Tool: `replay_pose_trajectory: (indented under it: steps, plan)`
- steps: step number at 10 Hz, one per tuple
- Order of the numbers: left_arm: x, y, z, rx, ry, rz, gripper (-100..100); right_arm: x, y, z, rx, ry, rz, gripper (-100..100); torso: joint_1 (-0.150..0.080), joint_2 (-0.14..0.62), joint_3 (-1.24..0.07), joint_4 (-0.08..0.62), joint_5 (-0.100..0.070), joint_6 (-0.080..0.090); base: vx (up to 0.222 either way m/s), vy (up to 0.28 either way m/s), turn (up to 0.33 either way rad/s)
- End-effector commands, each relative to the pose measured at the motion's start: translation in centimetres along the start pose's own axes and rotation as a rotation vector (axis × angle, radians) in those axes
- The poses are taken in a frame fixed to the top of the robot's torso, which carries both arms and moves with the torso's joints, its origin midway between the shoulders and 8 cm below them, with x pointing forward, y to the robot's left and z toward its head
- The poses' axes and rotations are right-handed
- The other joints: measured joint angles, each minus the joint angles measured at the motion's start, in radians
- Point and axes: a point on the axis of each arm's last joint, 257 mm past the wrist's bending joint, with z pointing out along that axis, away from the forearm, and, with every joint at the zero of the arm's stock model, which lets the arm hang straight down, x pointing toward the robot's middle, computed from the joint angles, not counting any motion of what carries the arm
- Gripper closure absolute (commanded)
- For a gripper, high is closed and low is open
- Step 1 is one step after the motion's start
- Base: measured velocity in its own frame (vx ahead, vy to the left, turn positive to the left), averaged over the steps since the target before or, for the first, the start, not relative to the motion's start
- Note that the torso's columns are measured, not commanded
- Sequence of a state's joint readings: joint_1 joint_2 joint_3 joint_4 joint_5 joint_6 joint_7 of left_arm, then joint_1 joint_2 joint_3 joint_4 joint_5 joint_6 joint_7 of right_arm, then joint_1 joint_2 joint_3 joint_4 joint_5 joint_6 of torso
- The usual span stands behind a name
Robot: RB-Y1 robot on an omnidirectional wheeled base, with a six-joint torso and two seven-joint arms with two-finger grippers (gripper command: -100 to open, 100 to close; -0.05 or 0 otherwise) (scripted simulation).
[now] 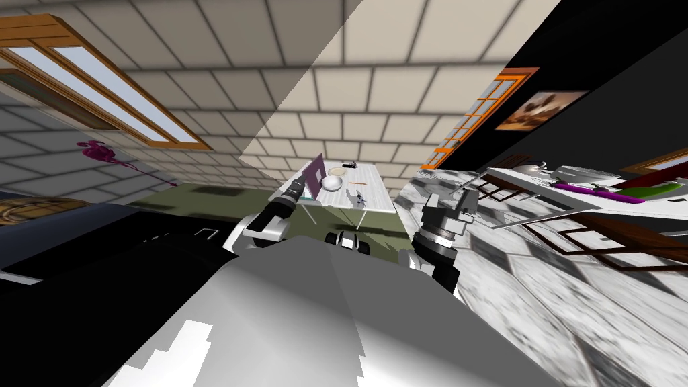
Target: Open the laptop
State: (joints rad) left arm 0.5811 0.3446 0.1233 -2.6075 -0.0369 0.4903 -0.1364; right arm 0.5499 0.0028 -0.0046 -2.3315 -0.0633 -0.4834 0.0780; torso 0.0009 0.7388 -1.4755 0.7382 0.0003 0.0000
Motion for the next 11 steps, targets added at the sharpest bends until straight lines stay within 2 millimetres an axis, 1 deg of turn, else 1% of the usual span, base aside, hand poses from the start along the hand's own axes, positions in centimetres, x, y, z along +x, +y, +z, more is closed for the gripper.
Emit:
replay_pose_trajectory:
  steps: [1, 2, 3, 5, 10, 11]
  plan:
    - [-0.4, -0.2, 0.1, 0.001, -0.003, 0.002, -100, 0.0, 0.0, 0.0, 0.0, 0.0, 0.0, 0, 0.0, -0.004, -0.002, -0.001, 0.0, 0.0, 0.055, 0.001, -0.012]
    - [-0.4, -0.2, 0.1, -0.001, -0.003, 0.001, 100, 0.0, 0.0, 0.0, 0.0, 0.0, 0.0, 0, 0.0, -0.002, -0.002, -0.001, 0.0, 0.0, 0.008, -0.001, -0.007]
    - [0.0, -0.4, 0.2, 0.007, 0.001, -0.077, 100, 0.0, 0.0, 0.0, 0.0, 0.0, 0.0, 0, 0.001, 0.0, 0.0, -0.001, 0.001, -0.001, -0.007, 0.058, 0.054]
    - [0.4, -0.5, 0.4, 0.009, 0.005, -0.156, 100, 0.0, 0.0, 0.0, 0.0, 0.0, 0.0, 0, 0.008, 0.0, 0.002, -0.002, 0.007, 0.001, -0.003, 0.105, 0.044]
    - [1.4, -0.8, 0.7, 0.017, 0.016, -0.353, 100, 0.0, 0.0, 0.0, 0.0, 0.0, 0.0, 0, 0.0, -0.003, -0.002, -0.001, 0.001, 0.0, -0.017, 0.088, 0.035]
    - [1.2, -0.6, 0.6, 0.013, 0.014, -0.324, 100, 0.0, 0.0, 0.0, 0.0, 0.0, 0.0, 0, -0.002, -0.001, -0.001, 0.0, -0.001, 0.0, -0.002, 0.034, 0.009]
